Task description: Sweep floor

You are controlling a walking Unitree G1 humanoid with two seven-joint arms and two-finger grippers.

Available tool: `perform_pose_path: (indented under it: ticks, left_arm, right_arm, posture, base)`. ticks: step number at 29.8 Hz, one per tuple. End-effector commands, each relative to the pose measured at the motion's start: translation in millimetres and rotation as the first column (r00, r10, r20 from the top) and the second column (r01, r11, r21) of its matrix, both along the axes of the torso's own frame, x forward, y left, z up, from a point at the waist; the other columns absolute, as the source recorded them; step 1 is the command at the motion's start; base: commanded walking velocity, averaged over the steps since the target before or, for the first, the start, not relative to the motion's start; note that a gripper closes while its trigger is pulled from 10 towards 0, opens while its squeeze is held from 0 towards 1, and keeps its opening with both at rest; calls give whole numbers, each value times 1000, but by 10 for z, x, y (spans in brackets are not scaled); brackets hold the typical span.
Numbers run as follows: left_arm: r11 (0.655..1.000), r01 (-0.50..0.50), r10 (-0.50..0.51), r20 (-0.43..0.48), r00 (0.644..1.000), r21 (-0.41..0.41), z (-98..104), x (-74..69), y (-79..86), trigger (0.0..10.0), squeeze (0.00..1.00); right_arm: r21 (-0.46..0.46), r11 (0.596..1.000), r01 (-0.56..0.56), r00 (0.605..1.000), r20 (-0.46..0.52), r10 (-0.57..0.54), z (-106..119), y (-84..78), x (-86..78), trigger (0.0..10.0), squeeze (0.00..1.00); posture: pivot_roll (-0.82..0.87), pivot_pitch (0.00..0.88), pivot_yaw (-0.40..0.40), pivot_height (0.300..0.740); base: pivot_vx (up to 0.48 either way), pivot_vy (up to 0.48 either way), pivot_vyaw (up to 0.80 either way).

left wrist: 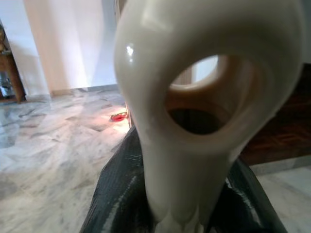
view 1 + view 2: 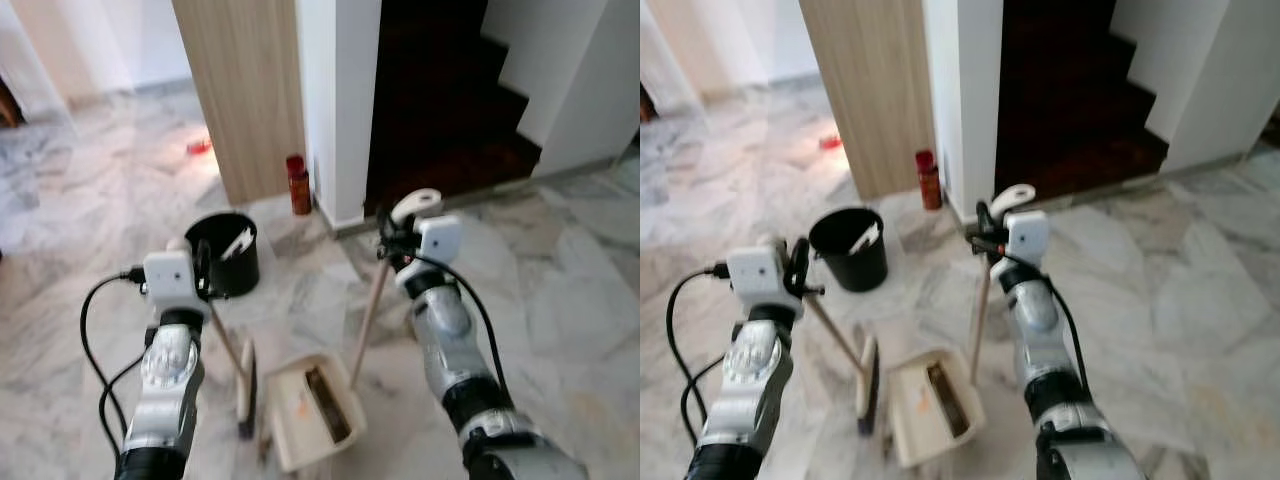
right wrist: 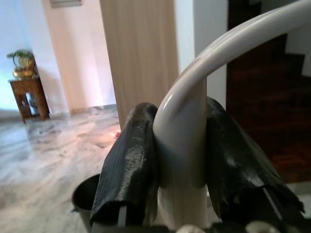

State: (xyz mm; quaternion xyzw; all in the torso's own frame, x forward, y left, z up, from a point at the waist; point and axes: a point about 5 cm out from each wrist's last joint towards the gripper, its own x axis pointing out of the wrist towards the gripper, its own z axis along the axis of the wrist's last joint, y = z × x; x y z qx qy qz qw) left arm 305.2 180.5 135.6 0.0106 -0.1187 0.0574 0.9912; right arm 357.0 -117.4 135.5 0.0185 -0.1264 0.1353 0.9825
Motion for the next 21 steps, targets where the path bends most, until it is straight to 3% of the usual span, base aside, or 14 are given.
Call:
perform_pose_path:
  ticks: [1,7,21]
  left_arm:
    - [999,-28,27,44,999,21,109,0,93,10000,0]
    - [999,-31,30,44,999,22,114,3,101,10000,0]
    - [999,-35,34,47,998,15,125,15,93,10000,0]
  right_arm:
    - [17,999,-42,997,69,41,169,158,23,10000,0]
    - [24,999,-47,997,69,45,165,169,12,10000,0]
    - [40,998,-55,997,59,53,172,162,28,10000,0]
  posture:
    - [87,0,65,740]
    - [88,6,66,740]
    - [91,13,57,740]
  base:
    - [356,0,800]
    - [358,0,800]
    - [353,0,0]
